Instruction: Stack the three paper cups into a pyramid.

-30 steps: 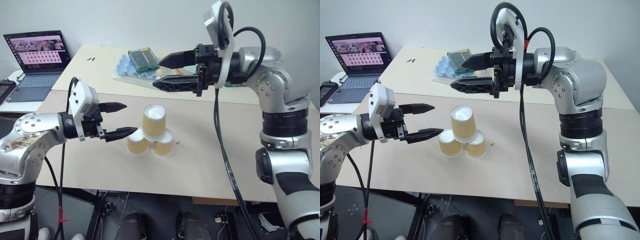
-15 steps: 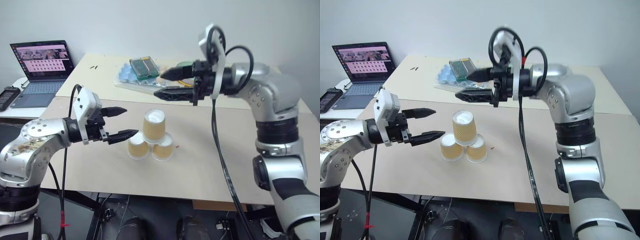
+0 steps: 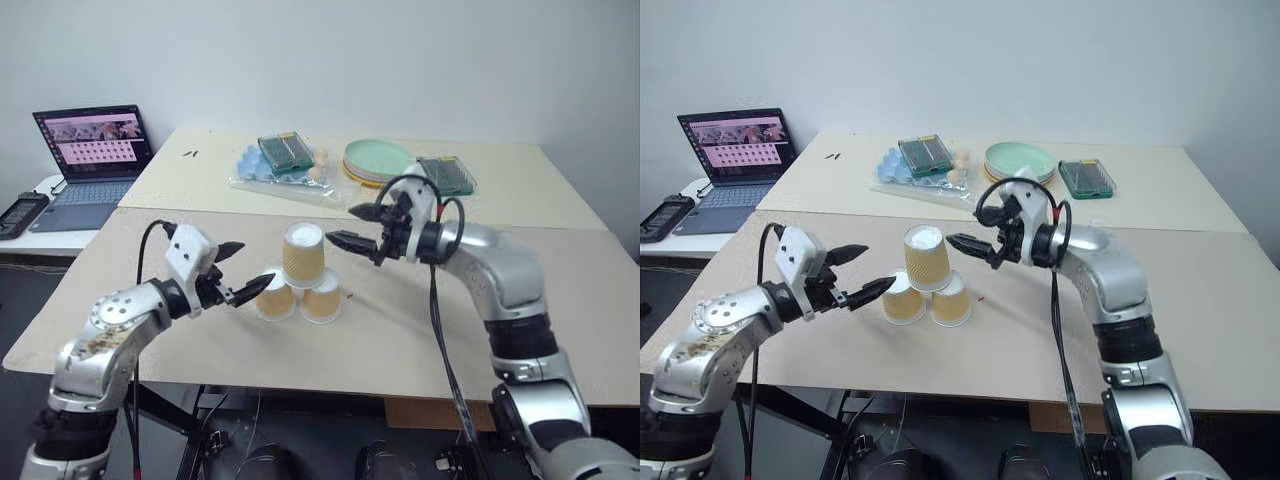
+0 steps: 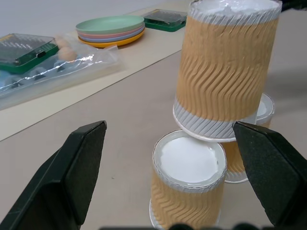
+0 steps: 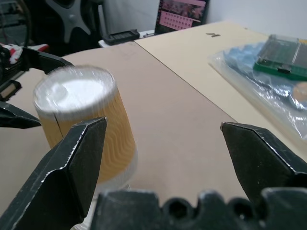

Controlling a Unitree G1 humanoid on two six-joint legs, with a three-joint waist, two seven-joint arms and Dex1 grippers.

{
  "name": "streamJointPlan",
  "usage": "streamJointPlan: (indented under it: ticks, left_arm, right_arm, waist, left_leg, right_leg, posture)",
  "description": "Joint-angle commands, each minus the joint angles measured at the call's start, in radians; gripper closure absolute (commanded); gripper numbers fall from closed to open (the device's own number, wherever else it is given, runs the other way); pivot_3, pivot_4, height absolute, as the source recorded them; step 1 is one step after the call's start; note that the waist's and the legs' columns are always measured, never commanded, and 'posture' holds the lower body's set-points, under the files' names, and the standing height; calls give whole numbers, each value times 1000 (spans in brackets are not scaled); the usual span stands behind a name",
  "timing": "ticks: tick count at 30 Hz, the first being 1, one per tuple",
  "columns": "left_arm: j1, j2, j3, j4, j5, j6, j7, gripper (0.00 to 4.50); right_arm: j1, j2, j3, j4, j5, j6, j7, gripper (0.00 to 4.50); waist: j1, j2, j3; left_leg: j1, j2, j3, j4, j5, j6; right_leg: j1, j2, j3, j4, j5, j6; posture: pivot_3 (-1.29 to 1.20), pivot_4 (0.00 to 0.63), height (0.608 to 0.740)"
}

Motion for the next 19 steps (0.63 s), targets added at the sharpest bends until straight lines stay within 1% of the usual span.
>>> streamJointPlan:
  ticks: [1, 9, 12, 14, 17, 18, 19]
  left_arm:
    - [-3, -22, 403, 23, -54, 59, 254, 0]
    - [-13, -107, 425, 68, 23, -48, 445, 0]
    - [13, -148, 415, 56, 31, -78, 491, 0]
    - [21, -161, 416, 53, 37, -96, 517, 0]
    - [36, -160, 414, 55, 39, -120, 526, 0]
    - [40, -158, 413, 54, 37, -126, 526, 0]
    - [42, -158, 416, 54, 32, -133, 532, 0]
  right_arm:
    - [-61, -161, -153, 11, -203, 84, -304, 75]
    - [-5, -93, -199, 9, -231, 50, -453, 75]
    - [36, -72, -211, -2, -244, 28, -500, 75]
    - [51, -66, -212, -3, -244, 15, -510, 75]
    - [60, -62, -207, -6, -242, 1, -516, 75]
    - [61, -60, -207, -8, -240, -3, -518, 75]
    - [63, -57, -206, -11, -238, -8, -519, 75]
  waist:
    - [1, 2, -2]
    - [3, 5, -11]
    - [4, 9, -24]
    - [4, 11, -27]
    - [5, 12, -33]
    - [5, 13, -36]
    - [5, 13, -36]
  left_leg:
    - [0, 0, 0, 0, 0, 0]
    - [1, 0, 0, 0, 0, 0]
    - [1, 0, 0, 0, 0, 0]
    - [4, 0, 0, 0, 0, 0]
    - [16, 1, -1, -2, -3, 1]
    - [17, 2, -1, -2, -6, -3]
    - [17, 2, -1, -2, -7, -3]
  right_leg:
    - [0, 0, 0, 0, 0, 0]
    - [1, 0, 0, 0, 0, 0]
    - [1, 0, 1, 0, 0, 0]
    - [4, 0, 1, 0, 0, 0]
    - [15, 0, 1, -1, -2, -2]
    - [15, 0, 1, -1, -2, -2]
    - [15, 0, 1, 0, -2, -2]
  posture:
    - [0, 0, 706]
    - [0, 0, 706]
    - [0, 0, 706]
    - [0, 0, 706]
    - [0, 0, 706]
    - [0, 0, 706]
    - [0, 0, 706]
